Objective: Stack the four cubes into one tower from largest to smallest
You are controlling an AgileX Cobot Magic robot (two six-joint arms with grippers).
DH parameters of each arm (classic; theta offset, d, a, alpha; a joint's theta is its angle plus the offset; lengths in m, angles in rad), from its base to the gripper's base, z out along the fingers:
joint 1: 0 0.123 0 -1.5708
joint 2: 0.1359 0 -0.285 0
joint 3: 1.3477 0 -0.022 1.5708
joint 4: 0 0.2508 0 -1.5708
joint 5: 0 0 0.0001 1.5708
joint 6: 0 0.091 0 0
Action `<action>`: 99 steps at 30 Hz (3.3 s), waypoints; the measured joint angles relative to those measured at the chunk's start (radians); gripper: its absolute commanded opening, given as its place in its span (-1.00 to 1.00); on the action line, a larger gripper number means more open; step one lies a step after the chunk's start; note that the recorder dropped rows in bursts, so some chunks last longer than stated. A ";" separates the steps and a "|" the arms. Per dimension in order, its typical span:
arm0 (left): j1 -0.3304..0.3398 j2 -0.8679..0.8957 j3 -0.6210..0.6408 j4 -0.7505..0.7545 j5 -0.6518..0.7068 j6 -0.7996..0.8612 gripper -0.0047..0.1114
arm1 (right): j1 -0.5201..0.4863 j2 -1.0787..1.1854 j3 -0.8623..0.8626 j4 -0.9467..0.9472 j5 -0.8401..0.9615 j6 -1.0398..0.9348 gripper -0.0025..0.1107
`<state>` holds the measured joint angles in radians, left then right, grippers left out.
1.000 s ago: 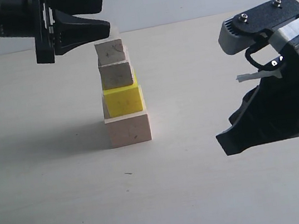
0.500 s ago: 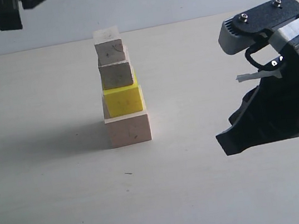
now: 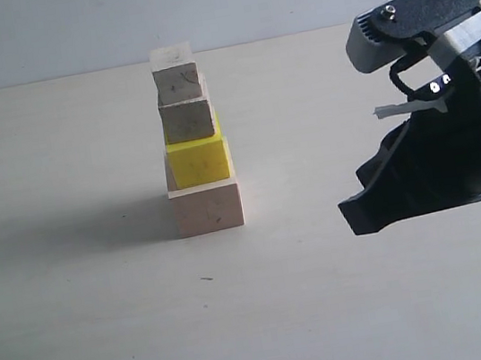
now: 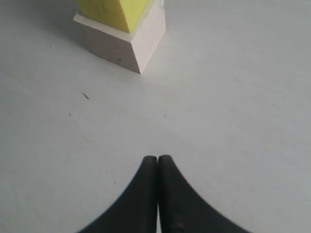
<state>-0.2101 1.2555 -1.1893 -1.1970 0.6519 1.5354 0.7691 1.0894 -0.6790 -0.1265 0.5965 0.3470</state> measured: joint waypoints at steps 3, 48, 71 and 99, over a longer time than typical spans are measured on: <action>0.000 -0.065 0.089 0.006 -0.133 -0.055 -0.92 | 0.000 0.000 0.000 -0.008 -0.017 0.000 -0.96; 0.000 -0.617 0.593 -0.168 -0.579 -0.153 -0.92 | 0.000 -0.472 -0.174 -0.933 0.165 0.688 -0.96; 0.212 -0.872 0.593 -0.171 -0.465 -0.177 -0.92 | 0.000 -0.472 -0.174 -0.927 0.166 0.688 -0.96; 0.250 -1.188 0.878 0.990 -0.399 -1.422 -0.92 | 0.000 -0.472 -0.174 -0.927 0.166 0.691 -0.96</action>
<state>0.0395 0.0674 -0.3110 -0.2065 0.2527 0.1135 0.7691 0.6173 -0.8525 -1.0530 0.7622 1.0376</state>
